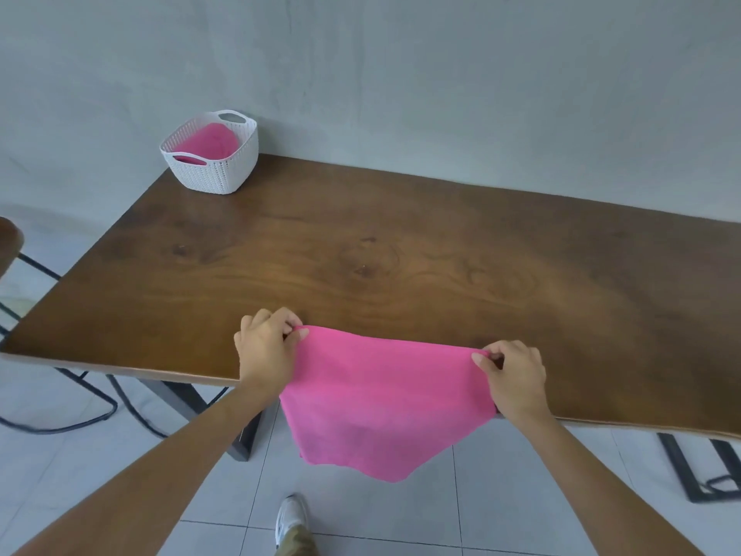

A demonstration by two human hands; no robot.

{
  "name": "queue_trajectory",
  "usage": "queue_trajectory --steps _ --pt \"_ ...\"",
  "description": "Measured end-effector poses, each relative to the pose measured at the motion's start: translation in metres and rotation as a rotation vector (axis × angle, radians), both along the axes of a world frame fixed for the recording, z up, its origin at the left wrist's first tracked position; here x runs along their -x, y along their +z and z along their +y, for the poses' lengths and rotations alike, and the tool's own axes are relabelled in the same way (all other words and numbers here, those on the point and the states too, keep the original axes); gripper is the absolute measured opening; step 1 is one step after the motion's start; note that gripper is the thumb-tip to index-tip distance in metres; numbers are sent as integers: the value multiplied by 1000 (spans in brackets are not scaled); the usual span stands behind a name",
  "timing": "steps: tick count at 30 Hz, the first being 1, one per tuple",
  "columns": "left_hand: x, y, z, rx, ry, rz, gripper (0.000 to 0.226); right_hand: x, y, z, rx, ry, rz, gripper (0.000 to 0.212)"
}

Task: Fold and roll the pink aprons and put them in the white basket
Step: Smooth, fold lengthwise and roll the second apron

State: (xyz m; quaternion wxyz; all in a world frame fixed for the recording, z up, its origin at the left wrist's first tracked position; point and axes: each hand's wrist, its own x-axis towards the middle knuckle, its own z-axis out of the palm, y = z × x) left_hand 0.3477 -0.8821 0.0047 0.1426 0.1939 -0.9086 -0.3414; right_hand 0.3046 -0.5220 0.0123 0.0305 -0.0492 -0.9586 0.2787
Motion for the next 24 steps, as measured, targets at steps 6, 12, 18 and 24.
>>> queue_trajectory --steps 6,12,18,24 --pt "51 7 -15 9 -11 -160 12 48 6 -12 -44 -39 -54 10" --pt "100 9 -28 13 -3 -194 14 95 10 -28 -72 -69 -81 9" --pt "150 12 -37 -12 -12 -201 14 147 15 -37 -69 -121 -138 11" --pt "186 8 -44 11 -23 -212 15 181 15 -44 -87 -183 -186 15"
